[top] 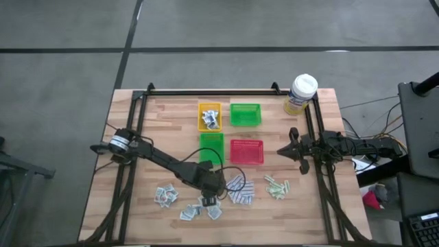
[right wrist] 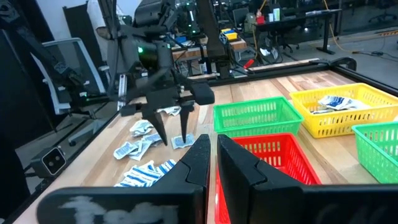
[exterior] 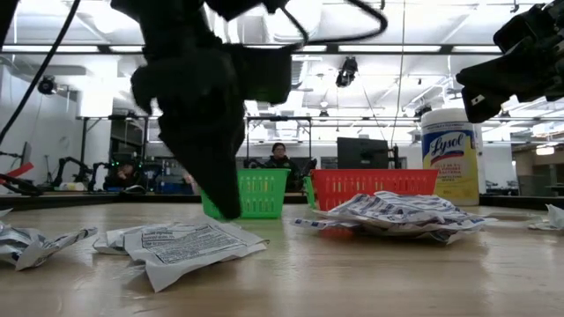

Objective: Pick & Place First Aid Supplies
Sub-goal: Put the blue alcohol pad into the yellow bin

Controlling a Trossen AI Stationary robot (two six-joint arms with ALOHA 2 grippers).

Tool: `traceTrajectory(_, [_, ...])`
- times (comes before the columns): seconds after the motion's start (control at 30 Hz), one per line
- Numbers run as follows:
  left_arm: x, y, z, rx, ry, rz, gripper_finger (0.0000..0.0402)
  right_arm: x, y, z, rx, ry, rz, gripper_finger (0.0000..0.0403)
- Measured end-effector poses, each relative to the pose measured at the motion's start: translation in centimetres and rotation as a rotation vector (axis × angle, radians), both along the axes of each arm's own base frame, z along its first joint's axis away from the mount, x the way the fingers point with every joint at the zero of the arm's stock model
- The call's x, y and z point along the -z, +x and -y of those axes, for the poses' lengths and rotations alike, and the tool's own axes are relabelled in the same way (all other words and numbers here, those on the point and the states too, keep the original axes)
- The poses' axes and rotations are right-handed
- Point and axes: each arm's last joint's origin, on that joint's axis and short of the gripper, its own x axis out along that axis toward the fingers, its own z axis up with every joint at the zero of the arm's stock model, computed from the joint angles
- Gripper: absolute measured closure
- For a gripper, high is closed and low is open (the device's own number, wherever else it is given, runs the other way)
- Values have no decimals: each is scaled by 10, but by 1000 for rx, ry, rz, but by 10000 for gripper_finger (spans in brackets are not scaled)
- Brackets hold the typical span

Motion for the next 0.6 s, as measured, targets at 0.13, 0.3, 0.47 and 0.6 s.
traceTrajectory(0.13, [10,2,1,-11,-2,-20,230,0,0,0,0,0,-1,374])
traceTrajectory(0.3, [18,3,2,-15,1,-34,230,0,0,0,0,0,1,374])
traceTrajectory(0.47, [19,3,2,-19,5,-34,242,0,0,0,0,0,1,374])
traceTrajectory(0.6, [20,4,3,-14,7,-30,274,0,0,0,0,0,1,374])
